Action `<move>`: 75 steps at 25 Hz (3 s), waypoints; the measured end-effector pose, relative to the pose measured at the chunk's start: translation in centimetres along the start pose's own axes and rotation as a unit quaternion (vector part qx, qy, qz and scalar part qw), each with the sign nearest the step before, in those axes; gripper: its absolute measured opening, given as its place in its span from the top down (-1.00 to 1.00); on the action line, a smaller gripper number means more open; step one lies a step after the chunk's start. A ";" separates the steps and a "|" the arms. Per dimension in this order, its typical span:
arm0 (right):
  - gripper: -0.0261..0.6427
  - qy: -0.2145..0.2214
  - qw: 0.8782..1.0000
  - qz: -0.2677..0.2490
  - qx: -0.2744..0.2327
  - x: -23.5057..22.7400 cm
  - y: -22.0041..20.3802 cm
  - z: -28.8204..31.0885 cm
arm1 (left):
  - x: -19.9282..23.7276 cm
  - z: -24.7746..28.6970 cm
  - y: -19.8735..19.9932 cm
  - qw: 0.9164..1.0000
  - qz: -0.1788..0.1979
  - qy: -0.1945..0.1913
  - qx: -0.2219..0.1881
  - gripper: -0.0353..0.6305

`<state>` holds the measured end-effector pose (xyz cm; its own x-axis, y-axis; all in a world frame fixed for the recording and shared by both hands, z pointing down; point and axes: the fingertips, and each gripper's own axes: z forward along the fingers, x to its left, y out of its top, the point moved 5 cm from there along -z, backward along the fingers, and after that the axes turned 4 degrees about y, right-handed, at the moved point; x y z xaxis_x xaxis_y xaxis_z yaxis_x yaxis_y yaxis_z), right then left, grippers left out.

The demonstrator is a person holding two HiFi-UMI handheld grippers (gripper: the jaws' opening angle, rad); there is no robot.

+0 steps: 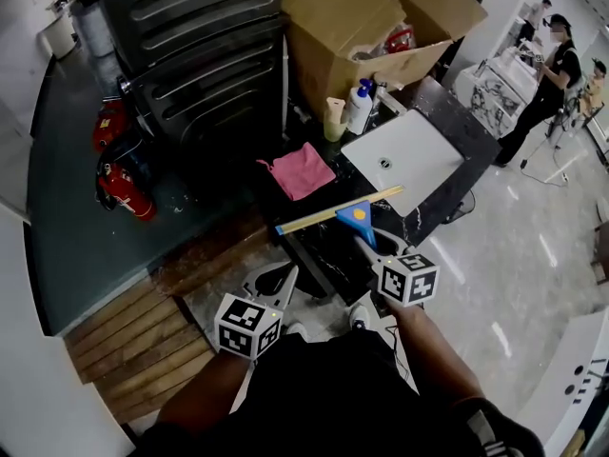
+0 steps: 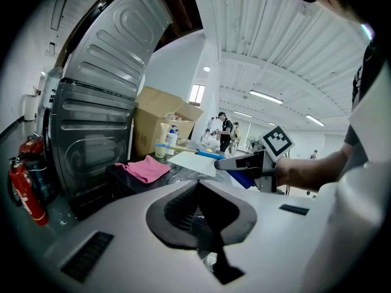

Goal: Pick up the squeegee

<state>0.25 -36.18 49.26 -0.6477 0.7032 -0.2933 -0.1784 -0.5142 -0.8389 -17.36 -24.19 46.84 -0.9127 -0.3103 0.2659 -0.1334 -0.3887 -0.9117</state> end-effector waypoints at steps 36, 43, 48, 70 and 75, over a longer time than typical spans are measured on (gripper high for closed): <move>0.50 0.096 0.992 -0.025 -0.074 -5.1 -4.1 -22.8 | -23.7 1.7 -2.1 0.997 0.014 0.050 -0.059 0.84; 0.50 0.116 0.990 -0.014 -0.073 -5.8 -6.4 -26.2 | -25.9 -1.1 -4.2 0.992 0.002 0.104 -0.075 0.84; 0.50 0.133 0.989 -0.001 -0.070 -5.9 -7.8 -27.2 | -26.6 -3.5 -4.9 0.986 -0.007 0.145 -0.085 0.84; 0.50 0.121 0.989 -0.009 -0.085 -0.1 -6.9 -25.0 | -24.4 -4.8 -2.9 0.995 0.024 0.086 -0.054 0.84; 0.50 0.109 0.989 -0.001 -0.098 0.9 -6.7 -23.9 | -23.0 -5.3 -2.5 0.996 0.032 0.065 -0.042 0.84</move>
<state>18.55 -20.35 43.68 -0.4694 0.8038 -0.3654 -0.0182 -0.4225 -0.9062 1.91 -11.45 41.32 -0.9621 -0.2143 0.1686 -0.1006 -0.2955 -0.9500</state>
